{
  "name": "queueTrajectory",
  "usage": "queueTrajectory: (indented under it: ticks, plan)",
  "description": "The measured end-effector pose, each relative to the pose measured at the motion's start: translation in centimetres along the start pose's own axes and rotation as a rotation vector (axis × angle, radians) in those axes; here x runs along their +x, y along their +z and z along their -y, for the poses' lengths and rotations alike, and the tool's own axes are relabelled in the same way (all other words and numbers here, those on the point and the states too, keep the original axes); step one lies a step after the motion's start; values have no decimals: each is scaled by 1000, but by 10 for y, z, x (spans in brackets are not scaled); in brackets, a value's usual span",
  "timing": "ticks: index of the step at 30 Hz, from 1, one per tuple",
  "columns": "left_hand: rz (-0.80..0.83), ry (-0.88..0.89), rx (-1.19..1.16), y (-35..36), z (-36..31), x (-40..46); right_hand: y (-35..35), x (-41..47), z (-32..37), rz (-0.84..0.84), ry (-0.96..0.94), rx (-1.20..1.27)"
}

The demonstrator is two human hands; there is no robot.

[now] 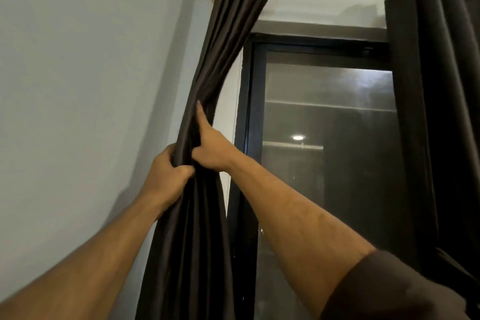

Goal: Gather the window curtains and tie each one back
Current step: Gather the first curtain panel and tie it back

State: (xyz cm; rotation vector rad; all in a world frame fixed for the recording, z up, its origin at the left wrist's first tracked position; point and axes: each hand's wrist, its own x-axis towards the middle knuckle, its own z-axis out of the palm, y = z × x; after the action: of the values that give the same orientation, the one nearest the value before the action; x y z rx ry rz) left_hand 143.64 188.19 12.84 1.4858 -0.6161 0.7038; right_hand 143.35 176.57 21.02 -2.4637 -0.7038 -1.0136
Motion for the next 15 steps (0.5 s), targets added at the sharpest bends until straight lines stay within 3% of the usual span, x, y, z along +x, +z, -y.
queueTrajectory:
  ticks: [7, 12, 15]
  plan:
    - [107, -46, -27, 22, 32, -68, 22, -113, -59, -200, 134, 267]
    - [212, -118, -261, 42, 51, -136, 54, -205, -88, -221, 245, 305]
    - [148, -261, -263, 48, 68, -171, 76, -259, -95, -219, 268, 246]
